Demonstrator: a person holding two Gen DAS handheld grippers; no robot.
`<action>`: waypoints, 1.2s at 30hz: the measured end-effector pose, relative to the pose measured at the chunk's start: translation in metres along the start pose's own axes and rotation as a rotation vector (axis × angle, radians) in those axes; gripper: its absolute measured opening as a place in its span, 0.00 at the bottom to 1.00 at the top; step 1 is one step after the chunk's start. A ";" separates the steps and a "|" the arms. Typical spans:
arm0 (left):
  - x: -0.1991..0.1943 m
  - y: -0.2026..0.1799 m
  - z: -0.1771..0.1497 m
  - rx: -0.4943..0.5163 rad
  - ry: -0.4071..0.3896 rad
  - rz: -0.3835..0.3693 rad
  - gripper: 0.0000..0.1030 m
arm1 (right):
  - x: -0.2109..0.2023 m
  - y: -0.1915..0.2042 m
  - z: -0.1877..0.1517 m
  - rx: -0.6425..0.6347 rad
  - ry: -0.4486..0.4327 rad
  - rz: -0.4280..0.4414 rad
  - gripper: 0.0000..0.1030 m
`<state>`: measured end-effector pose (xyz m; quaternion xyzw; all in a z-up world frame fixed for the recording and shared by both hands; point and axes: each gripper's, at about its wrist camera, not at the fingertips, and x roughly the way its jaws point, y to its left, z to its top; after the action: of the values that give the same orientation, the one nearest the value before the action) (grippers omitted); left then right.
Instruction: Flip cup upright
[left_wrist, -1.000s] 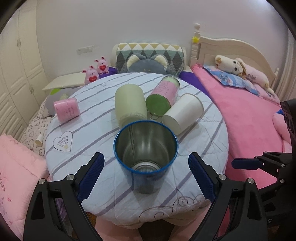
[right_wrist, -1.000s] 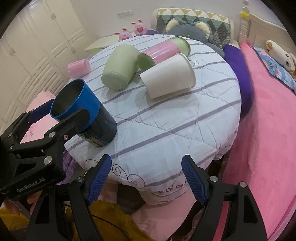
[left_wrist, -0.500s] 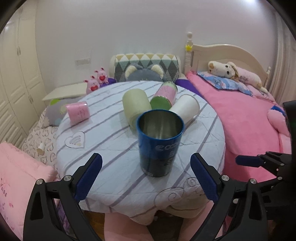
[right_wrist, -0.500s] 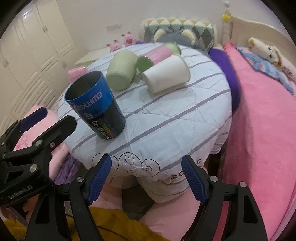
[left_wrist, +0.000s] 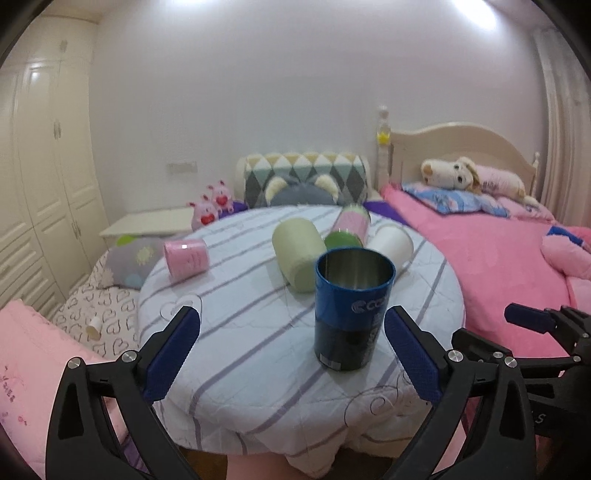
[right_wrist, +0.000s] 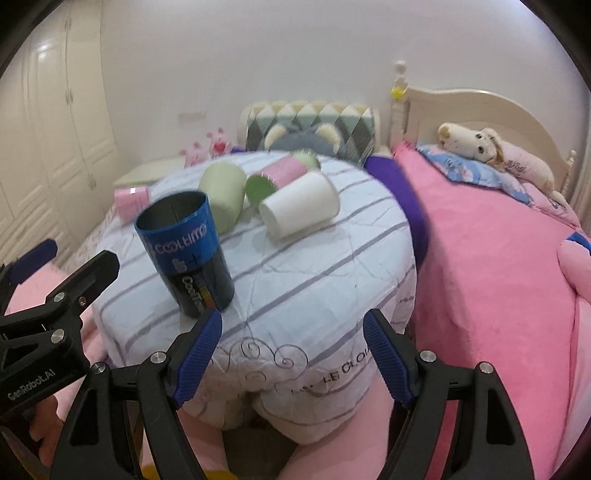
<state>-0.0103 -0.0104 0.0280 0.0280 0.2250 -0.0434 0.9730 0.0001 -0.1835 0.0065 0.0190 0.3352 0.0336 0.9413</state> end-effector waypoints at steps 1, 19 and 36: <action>-0.002 0.001 0.000 -0.001 -0.010 0.001 0.99 | 0.000 -0.001 -0.001 0.008 -0.014 0.007 0.78; -0.021 0.007 -0.015 -0.018 -0.225 -0.003 0.99 | -0.016 0.018 -0.026 -0.022 -0.272 0.004 0.78; -0.018 0.012 -0.019 -0.035 -0.223 -0.028 0.99 | -0.016 0.020 -0.026 -0.032 -0.276 -0.007 0.79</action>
<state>-0.0335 0.0037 0.0194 0.0028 0.1167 -0.0557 0.9916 -0.0301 -0.1643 -0.0027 0.0073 0.2022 0.0329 0.9788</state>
